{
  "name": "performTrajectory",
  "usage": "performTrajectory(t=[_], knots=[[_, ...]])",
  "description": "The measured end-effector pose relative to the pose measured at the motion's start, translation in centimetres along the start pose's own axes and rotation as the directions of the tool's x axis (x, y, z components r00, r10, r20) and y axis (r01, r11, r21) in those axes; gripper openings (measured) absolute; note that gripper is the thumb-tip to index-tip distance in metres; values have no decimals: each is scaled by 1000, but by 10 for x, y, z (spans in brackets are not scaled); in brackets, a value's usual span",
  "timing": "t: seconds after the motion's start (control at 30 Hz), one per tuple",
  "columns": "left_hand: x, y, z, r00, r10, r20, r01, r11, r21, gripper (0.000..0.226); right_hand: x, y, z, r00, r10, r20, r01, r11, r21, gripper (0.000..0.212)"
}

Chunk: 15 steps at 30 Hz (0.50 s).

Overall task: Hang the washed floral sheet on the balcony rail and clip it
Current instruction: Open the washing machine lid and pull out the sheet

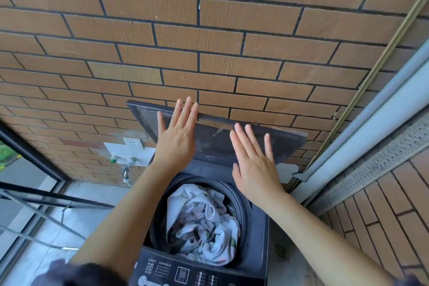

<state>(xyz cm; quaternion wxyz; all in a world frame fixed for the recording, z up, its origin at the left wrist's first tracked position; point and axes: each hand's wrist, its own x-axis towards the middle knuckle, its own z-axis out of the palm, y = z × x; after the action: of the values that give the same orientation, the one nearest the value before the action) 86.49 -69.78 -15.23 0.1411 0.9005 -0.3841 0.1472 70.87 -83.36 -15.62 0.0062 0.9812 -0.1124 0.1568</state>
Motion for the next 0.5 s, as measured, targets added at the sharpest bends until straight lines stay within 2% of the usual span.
performTrajectory(t=[0.2,0.33,0.5], knots=[[36,3,3,996,-3,86,-2,998,60,73,48,33,-6,993,90,82,-86,995,-43,70],[50,-1,13,974,-8,225,-20,992,124,71,71,54,-3,967,173,185,-166,985,-51,68],[63,-1,20,949,-54,311,18,993,118,71,74,64,5,964,153,218,-140,987,-76,69]])
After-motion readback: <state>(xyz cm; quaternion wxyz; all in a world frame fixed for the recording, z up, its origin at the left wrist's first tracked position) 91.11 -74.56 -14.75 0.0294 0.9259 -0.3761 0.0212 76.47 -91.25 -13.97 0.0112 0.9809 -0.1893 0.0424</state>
